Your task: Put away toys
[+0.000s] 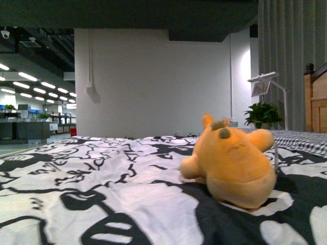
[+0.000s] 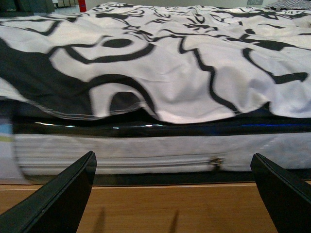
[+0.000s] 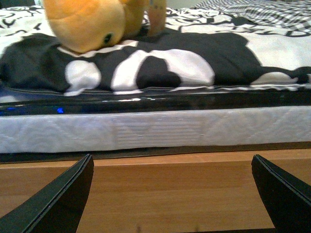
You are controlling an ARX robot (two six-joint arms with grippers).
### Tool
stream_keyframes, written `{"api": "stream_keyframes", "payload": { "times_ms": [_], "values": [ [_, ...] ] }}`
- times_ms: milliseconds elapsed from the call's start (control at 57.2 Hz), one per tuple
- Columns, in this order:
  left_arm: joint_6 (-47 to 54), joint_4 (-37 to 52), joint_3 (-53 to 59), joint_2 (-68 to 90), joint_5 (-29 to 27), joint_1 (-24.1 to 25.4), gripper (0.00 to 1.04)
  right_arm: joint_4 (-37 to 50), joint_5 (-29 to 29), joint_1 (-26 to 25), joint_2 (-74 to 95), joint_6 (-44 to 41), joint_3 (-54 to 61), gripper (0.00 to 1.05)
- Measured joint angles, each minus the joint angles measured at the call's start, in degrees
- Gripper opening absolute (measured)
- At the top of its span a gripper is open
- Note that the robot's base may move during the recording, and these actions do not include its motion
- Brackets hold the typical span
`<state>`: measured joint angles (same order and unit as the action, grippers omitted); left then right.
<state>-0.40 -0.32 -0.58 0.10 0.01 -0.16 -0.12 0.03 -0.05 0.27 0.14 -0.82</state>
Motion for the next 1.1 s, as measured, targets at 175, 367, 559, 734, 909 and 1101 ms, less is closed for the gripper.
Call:
{"api": "stream_keyframes", "payload": {
  "times_ms": [175, 367, 559, 734, 909, 1101],
  "values": [
    [0.0, 0.09, -0.02, -0.09, -0.07, -0.02, 0.98, 0.02, -0.07, -0.02, -0.15, 0.0, 0.0, 0.98],
    [-0.02, 0.02, 0.0, -0.09, -0.24, 0.0, 0.98, 0.02, -0.46, -0.02, -0.13, 0.0, 0.0, 0.98],
    [0.0, 0.02, 0.0, -0.11, -0.11, 0.0, 0.98, -0.11, 20.28, 6.21, 7.74, 5.75, -0.94, 0.98],
    [-0.02, 0.02, 0.0, -0.11, -0.13, 0.0, 0.98, 14.43, 22.36, 9.22, 21.03, 6.49, -4.2, 0.98],
    [0.0, 0.02, 0.0, -0.11, -0.13, 0.0, 0.98, 30.51, 22.86, 10.82, 36.3, 4.46, -7.98, 0.98],
    [0.0, 0.02, 0.0, -0.11, -0.13, 0.0, 0.98, 48.39, 23.52, 10.67, 55.19, -1.03, -14.84, 0.98]
  ]
}}
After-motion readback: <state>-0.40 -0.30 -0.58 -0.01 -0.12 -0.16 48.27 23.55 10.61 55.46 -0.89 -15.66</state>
